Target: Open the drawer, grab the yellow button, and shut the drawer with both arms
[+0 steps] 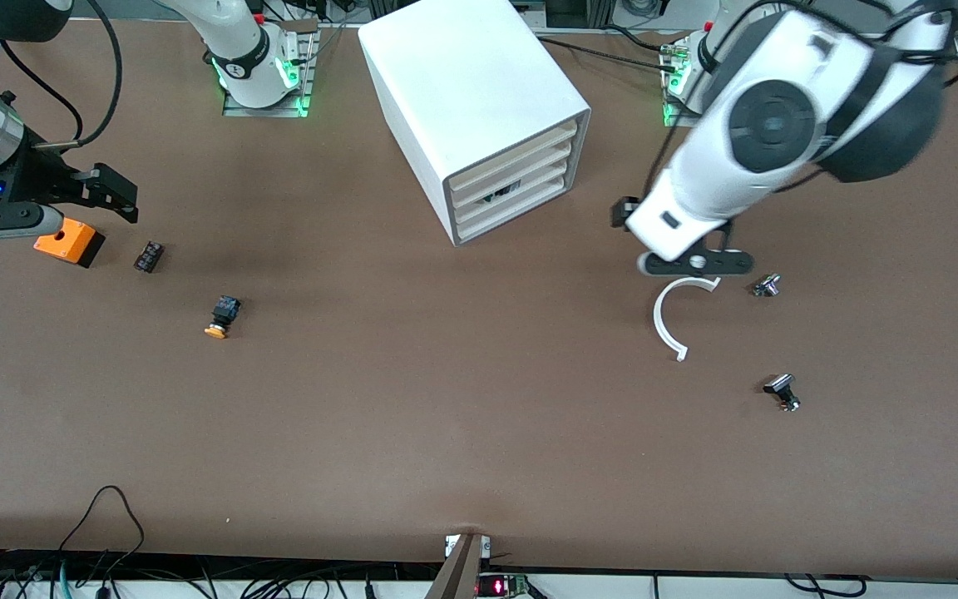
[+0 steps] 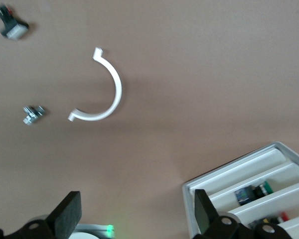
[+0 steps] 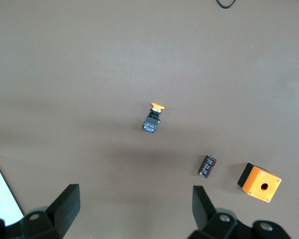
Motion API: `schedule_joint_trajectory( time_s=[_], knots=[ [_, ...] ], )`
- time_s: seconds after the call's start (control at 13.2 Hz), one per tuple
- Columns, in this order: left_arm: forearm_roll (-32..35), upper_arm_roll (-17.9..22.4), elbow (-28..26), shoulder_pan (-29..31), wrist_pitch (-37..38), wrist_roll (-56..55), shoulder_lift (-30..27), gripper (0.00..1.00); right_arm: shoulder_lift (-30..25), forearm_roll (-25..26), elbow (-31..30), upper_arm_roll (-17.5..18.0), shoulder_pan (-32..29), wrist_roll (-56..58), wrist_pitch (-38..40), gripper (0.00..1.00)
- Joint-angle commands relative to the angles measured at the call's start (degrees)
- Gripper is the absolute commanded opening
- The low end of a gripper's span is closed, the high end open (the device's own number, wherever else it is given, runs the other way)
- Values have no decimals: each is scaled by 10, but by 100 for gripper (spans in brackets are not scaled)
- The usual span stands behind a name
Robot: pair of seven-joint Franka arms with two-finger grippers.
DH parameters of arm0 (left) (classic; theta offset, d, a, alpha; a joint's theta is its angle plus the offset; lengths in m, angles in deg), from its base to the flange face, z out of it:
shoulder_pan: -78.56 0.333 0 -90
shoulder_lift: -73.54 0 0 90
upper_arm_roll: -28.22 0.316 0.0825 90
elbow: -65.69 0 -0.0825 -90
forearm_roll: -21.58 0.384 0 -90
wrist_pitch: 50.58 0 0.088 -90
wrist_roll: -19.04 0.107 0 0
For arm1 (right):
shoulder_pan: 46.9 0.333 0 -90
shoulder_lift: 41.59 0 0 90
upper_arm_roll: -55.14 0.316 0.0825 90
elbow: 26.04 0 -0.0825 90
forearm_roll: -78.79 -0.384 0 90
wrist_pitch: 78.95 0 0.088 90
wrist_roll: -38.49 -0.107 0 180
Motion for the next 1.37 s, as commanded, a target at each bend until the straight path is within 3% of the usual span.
schedule_joint_trajectory(
  time_s=[0.0,0.08,0.15,0.38,0.46,0.61,0.83,0.99,1.06,1.29],
  knots=[
    [14,-4,39,46,30,93,1,100,-3,4,-7,65,-76,-2,2,100],
    [10,13,38,49,26,106,-22,100,-3,1,-8,109,-124,-8,0,100],
    [5,42,33,44,24,109,-43,100,-3,-5,-6,125,-140,-6,0,100],
    [-68,201,-33,-8,-35,192,-117,100,-3,-10,-7,129,-140,-9,-3,100],
    [-105,239,-82,-9,-86,243,-149,100,-1,-10,-8,129,-140,-9,-5,100],
    [-115,305,-168,-33,-142,325,-209,100,5,-10,-8,129,-149,-9,-10,100],
    [-91,323,-199,-38,-142,369,-236,100,6,-10,-8,134,-159,-8,-9,100],
    [-31,323,-200,-63,-142,362,-238,100,4,-11,-8,178,-191,-9,-9,100],
    [-13,323,-198,-70,-142,336,-236,100,5,-11,-7,183,-191,-9,-9,100],
    [-26,322,-192,-52,-130,312,-225,100,5,-14,-8,184,-190,-9,-10,100]
  ],
)
